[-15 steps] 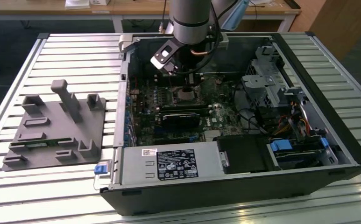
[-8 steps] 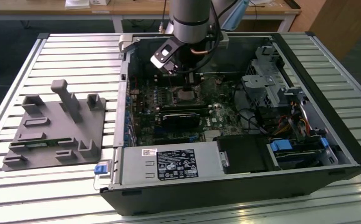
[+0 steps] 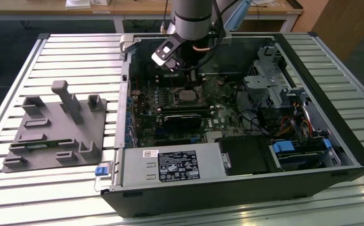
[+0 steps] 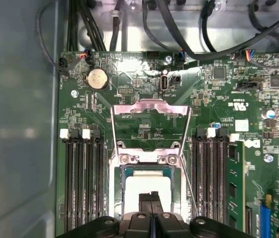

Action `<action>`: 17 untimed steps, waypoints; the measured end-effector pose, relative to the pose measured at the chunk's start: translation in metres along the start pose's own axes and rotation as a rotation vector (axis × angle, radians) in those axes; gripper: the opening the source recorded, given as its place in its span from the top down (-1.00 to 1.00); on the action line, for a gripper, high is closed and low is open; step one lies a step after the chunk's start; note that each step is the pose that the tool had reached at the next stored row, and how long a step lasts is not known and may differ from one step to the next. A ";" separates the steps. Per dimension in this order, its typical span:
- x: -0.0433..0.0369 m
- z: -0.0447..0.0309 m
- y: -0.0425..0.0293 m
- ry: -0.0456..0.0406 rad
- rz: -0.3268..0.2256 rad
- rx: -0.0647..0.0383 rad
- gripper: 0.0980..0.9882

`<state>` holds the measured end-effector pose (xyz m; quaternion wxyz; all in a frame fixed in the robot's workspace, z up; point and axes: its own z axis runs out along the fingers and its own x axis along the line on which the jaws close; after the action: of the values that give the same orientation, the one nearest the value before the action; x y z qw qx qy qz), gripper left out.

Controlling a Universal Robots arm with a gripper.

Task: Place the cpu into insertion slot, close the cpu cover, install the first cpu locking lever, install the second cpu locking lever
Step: 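Close the cpu cover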

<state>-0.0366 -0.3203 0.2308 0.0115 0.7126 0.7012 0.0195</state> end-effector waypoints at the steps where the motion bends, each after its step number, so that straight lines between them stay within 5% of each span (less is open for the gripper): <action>1: 0.0001 -0.0025 0.0001 0.0002 0.000 0.000 0.98; 9: 0.0004 -0.0334 0.0015 0.0001 0.000 0.000 0.98; 17: -0.0033 -0.0347 0.0029 0.0001 0.000 0.000 0.98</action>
<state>-0.0353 -0.3240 0.2655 0.0114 0.7127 0.7011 0.0194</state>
